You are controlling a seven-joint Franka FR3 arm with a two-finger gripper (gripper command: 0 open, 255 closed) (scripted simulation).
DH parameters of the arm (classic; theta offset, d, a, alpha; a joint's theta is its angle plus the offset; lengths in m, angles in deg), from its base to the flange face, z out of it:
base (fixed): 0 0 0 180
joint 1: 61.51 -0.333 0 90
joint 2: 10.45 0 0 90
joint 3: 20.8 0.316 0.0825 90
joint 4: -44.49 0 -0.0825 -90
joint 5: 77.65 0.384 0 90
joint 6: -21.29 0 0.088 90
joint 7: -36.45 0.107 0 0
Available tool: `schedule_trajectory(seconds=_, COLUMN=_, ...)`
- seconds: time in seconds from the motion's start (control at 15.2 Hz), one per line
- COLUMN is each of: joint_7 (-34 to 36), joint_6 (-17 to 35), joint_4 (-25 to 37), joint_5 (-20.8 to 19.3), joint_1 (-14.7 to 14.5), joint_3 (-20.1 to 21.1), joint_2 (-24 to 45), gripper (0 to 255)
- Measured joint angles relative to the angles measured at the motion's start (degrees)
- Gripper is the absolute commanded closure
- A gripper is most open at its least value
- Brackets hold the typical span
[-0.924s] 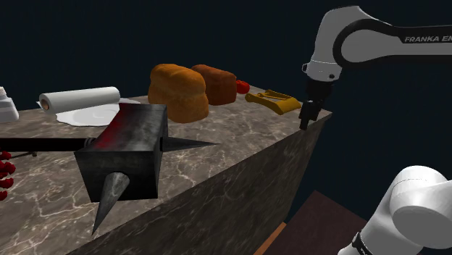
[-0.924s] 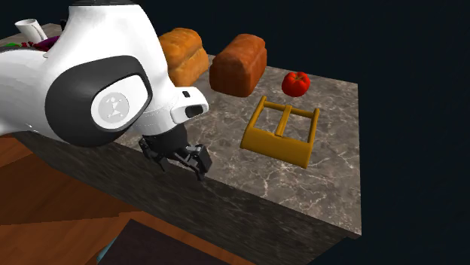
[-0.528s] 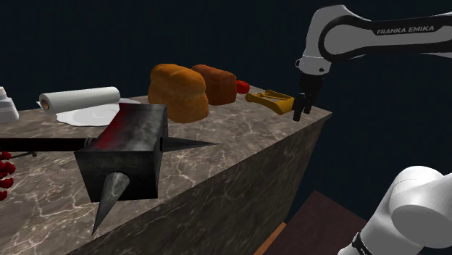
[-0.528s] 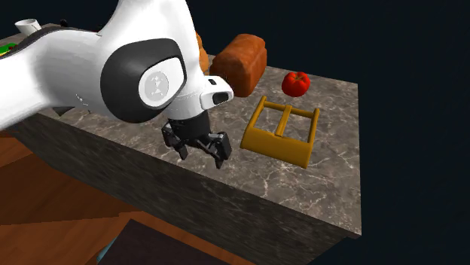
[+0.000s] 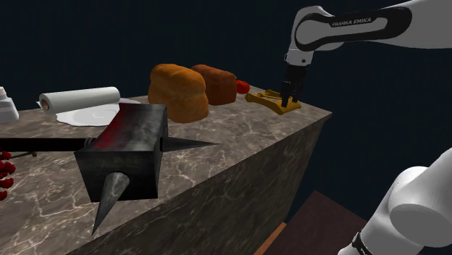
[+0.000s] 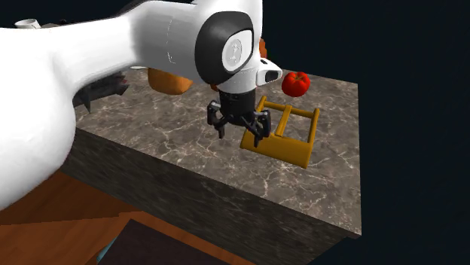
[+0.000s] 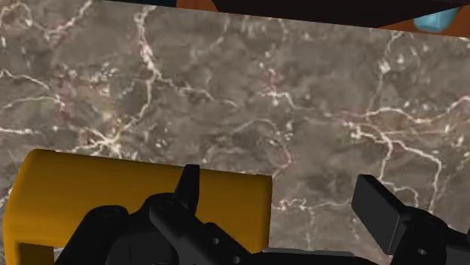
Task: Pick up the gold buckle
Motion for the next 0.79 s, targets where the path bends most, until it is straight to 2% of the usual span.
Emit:
schedule_trajectory(seconds=0.4, joint_7=-4.59, joint_6=-3.92, joint_4=17.77, joint_5=3.21, joint_1=1.45, joint_3=-3.15, joint_2=14.69, gripper=0)
schedule_trajectory(seconds=0.79, joint_7=-8.85, joint_6=-8.43, joint_4=34.69, joint_5=7.07, joint_1=4.47, joint_3=-5.24, joint_2=28.25, gripper=0)
